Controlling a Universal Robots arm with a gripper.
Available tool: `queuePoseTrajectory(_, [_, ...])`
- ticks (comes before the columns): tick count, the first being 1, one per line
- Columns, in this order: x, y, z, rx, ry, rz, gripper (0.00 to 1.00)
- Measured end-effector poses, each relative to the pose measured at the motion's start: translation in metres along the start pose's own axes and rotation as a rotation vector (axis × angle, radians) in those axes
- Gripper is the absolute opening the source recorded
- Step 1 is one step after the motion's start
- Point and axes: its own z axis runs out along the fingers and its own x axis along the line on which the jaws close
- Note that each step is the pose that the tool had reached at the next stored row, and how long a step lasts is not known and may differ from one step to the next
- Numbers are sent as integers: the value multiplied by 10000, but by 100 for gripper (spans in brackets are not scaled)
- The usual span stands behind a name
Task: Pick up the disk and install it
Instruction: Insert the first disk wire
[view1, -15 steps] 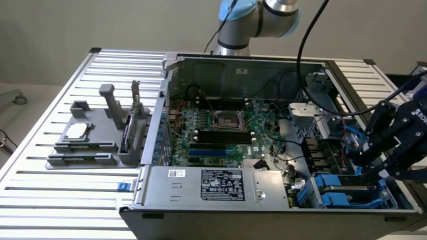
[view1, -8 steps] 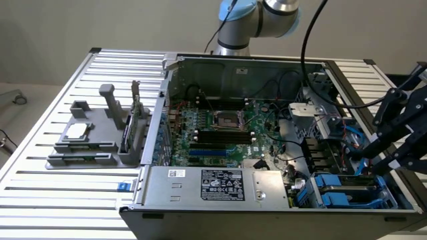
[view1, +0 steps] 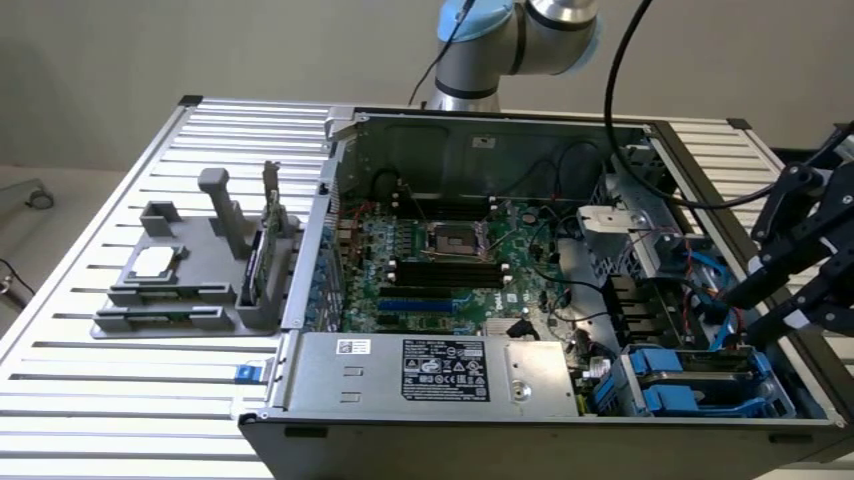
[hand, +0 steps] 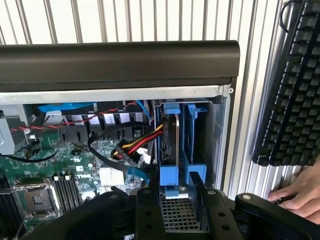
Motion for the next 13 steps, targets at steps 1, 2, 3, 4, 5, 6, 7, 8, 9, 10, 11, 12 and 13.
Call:
queuePoseTrajectory(1, [-1,-13,4,1,0,1,37])
queuePoseTrajectory(2, [-1,-32,10,1,2,1,37])
queuePoseTrajectory(3, [-2,-55,17,0,1,1,37])
queuePoseTrajectory(4, [-3,-83,24,0,0,1,37])
queuePoseTrajectory(5, [-4,-113,34,0,1,1,37])
queuePoseTrajectory(6, [-5,-145,43,0,1,0,37])
queuePoseTrajectory(7, [-6,-178,52,0,1,0,37])
queuePoseTrajectory(8, [-7,-210,62,0,0,1,37])
queuePoseTrajectory(9, [-8,-246,72,0,0,1,37])
queuePoseTrajectory(10, [-10,-279,82,0,0,1,37])
queuePoseTrajectory(11, [-10,-312,91,0,1,0,37])
queuePoseTrajectory(12, [-11,-333,98,0,2,0,37])
queuePoseTrajectory(13, [-12,-334,97,0,5,0,37])
